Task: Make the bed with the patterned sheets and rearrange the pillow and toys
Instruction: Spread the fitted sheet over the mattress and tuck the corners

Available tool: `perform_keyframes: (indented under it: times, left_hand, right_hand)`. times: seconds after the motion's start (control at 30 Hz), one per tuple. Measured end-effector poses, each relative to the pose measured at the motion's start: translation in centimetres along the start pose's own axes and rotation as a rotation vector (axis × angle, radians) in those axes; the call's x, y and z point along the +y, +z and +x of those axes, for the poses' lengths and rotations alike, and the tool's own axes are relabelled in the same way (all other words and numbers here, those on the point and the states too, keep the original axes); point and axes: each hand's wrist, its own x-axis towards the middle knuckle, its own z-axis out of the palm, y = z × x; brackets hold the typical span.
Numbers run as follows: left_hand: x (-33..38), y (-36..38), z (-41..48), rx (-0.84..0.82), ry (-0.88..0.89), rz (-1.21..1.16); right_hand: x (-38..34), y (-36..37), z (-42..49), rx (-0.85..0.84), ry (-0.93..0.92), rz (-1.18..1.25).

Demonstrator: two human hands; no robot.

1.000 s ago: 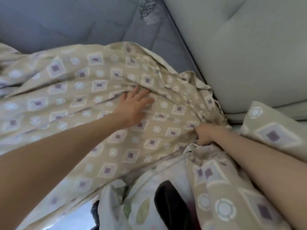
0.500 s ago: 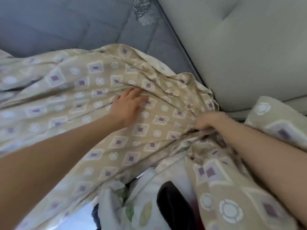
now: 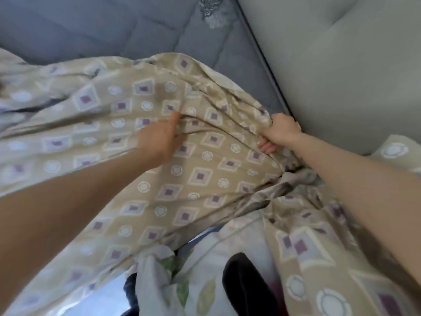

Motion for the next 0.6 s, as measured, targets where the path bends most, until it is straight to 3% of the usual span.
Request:
perform_keyframes:
  times: [0.17, 0.33, 0.43, 0.6]
  left_hand:
    - [1.4, 0.4, 1.0, 0.083, 0.021, -0.007]
    - [1.7, 1.0, 1.3, 0.167, 0.077, -0.064]
    - [2.2, 0.8, 2.0, 0.222, 0.115, -0.079]
    - [3.0, 0.6, 3.1, 0.223, 0.104, -0.082]
  right_hand:
    - [0.5, -1.2, 1.1, 0.196, 0.068, 0.300]
    - [1.1, -0.1, 1.5, 0.459, -0.018, 0.188]
    - [0.8, 0.8, 1.1, 0.593, -0.173, 0.057]
    - [2.7, 1.8, 1.7, 0.561, -0.274, -0.108]
